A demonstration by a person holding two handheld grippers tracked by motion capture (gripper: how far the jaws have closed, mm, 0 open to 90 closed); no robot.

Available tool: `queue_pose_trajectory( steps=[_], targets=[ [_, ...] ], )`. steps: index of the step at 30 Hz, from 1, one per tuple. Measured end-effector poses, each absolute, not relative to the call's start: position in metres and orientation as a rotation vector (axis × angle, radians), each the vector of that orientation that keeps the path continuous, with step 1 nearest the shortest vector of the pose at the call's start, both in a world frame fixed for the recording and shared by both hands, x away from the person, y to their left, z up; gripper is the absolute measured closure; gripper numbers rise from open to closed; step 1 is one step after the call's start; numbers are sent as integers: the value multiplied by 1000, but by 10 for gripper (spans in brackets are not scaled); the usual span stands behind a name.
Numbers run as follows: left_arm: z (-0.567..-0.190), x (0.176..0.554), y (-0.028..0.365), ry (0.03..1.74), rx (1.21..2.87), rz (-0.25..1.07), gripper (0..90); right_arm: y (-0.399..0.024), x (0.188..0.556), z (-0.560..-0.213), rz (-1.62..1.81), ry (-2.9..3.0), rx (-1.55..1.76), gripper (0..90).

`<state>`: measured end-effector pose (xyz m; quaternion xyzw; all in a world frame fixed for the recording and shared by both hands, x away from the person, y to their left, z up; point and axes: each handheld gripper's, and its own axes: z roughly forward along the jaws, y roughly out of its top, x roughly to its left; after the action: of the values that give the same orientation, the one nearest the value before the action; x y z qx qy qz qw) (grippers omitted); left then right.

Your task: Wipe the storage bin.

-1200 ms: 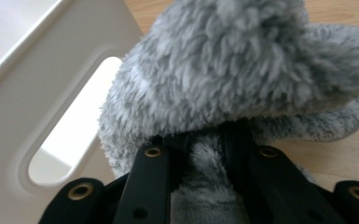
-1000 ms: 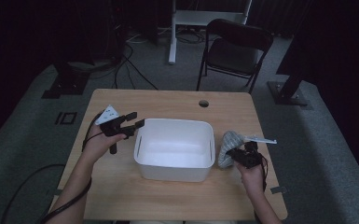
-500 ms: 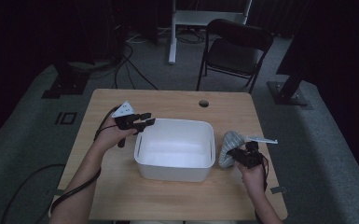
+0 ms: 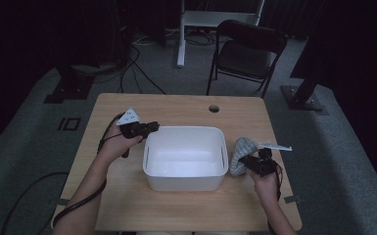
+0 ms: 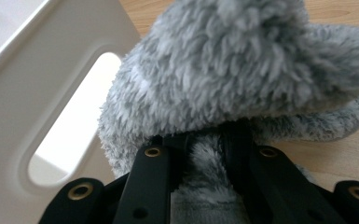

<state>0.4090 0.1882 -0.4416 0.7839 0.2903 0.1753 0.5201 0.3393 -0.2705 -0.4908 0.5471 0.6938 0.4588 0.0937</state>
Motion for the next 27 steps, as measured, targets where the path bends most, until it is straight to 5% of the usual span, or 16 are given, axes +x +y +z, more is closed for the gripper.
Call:
queue_pose_trajectory(
  steps=[11,17,27],
  targets=[
    [-441,396,192,677,1895,376,841,-271,339,-489,1365,2050,1622,762],
    [-445,403,184,662,1923,368,736,-273,339,-490,1367,2048,1631,762],
    [-451,403,182,662,1924,360,804,-273,339,-491,1364,2051,1627,762]
  ],
)
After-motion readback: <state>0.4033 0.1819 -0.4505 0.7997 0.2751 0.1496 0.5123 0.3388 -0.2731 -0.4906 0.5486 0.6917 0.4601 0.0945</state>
